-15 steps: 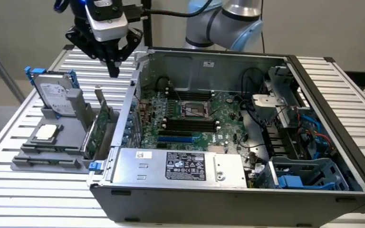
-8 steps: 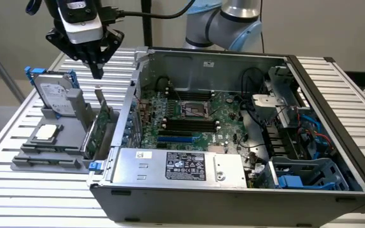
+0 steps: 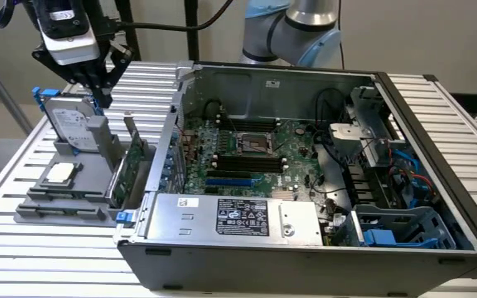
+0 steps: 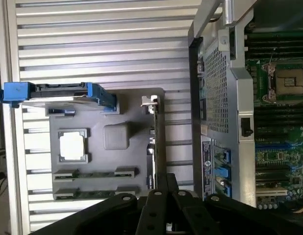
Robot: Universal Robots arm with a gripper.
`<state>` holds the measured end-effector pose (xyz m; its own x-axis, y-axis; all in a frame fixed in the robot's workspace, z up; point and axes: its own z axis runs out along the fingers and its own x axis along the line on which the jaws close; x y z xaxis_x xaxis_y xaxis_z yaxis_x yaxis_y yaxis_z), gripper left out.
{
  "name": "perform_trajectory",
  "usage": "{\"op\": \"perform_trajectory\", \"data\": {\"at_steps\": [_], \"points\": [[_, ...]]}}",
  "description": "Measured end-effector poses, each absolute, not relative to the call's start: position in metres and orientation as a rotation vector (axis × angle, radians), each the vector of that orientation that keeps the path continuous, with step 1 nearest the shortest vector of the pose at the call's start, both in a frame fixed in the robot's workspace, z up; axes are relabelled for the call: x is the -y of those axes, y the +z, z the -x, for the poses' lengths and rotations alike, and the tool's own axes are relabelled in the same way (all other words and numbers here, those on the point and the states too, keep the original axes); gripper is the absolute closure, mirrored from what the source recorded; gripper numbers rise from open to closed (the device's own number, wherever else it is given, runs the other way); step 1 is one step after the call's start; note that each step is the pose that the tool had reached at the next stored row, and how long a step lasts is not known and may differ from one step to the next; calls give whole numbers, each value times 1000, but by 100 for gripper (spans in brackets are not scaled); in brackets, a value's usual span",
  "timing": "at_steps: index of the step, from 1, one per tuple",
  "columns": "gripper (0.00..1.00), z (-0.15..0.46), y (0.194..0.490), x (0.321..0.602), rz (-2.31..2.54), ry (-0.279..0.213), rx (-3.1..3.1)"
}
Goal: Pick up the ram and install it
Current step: 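Reach for the ram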
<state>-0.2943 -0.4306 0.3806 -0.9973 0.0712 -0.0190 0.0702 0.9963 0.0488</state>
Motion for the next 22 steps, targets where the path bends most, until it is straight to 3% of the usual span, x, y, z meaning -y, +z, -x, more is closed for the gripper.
{"op": "perform_trajectory", "data": {"at_steps": [22], "points": [[100, 380, 358, 455, -110, 75, -3121]]}}
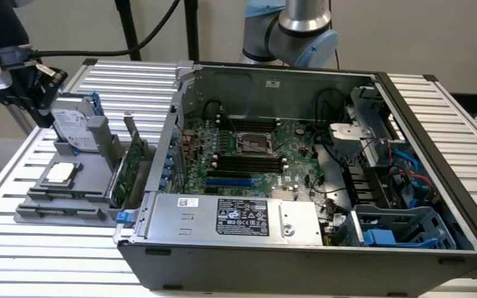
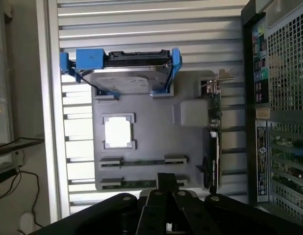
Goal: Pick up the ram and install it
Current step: 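Reach for the ram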
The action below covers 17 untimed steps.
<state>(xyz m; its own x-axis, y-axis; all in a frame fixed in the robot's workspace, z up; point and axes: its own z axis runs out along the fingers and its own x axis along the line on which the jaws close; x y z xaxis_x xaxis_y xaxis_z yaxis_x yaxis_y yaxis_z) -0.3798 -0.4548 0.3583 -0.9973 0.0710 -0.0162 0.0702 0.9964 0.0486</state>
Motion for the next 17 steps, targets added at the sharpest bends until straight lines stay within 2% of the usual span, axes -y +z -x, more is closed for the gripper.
{"op": "perform_trajectory", "data": {"at_steps": [10, 17], "points": [[100, 392, 353, 477, -111, 75, -3128], [100, 397, 351, 479, -111, 75, -3128]]}}
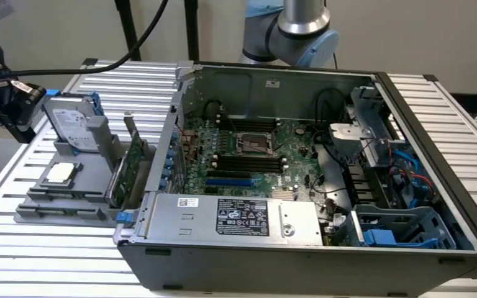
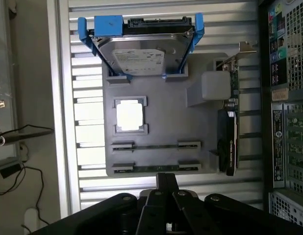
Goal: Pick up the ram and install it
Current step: 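Reach for the ram, then pick up the ram and move it above insertion slot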
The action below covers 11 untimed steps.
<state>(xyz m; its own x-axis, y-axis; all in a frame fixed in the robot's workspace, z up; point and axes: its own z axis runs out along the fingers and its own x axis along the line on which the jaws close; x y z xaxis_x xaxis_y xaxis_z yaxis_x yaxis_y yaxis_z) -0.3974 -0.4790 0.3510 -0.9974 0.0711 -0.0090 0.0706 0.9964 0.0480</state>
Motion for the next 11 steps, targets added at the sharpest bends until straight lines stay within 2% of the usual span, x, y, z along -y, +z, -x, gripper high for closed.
{"op": "perform_trajectory", "data": {"at_steps": [11], "points": [[100, 397, 351, 479, -111, 75, -3128]]}}
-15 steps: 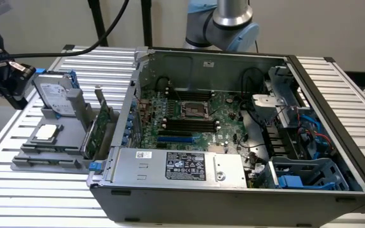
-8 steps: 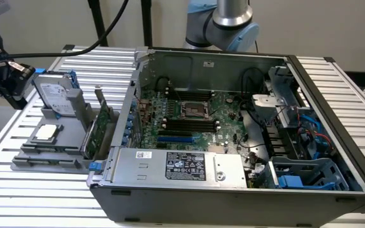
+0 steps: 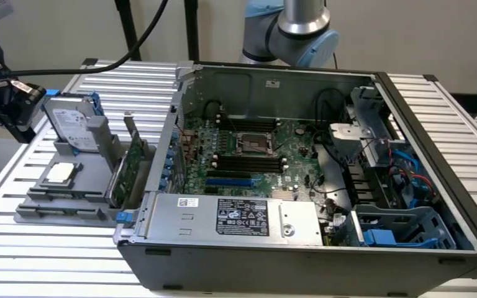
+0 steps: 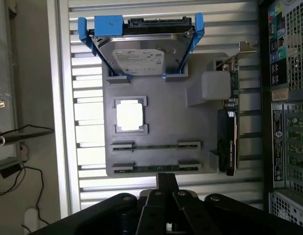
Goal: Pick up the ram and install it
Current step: 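Pick up the ram and move it above insertion slot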
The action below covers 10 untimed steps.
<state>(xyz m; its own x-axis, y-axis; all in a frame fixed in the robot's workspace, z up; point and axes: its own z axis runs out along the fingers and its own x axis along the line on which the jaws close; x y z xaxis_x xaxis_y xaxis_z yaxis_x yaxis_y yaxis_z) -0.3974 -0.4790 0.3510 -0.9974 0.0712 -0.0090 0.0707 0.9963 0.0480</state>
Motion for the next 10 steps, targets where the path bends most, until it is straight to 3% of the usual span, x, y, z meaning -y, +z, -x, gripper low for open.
{"op": "perform_trajectory", "data": {"at_steps": [10], "points": [[100, 397, 349, 479, 56, 75, -3132]]}}
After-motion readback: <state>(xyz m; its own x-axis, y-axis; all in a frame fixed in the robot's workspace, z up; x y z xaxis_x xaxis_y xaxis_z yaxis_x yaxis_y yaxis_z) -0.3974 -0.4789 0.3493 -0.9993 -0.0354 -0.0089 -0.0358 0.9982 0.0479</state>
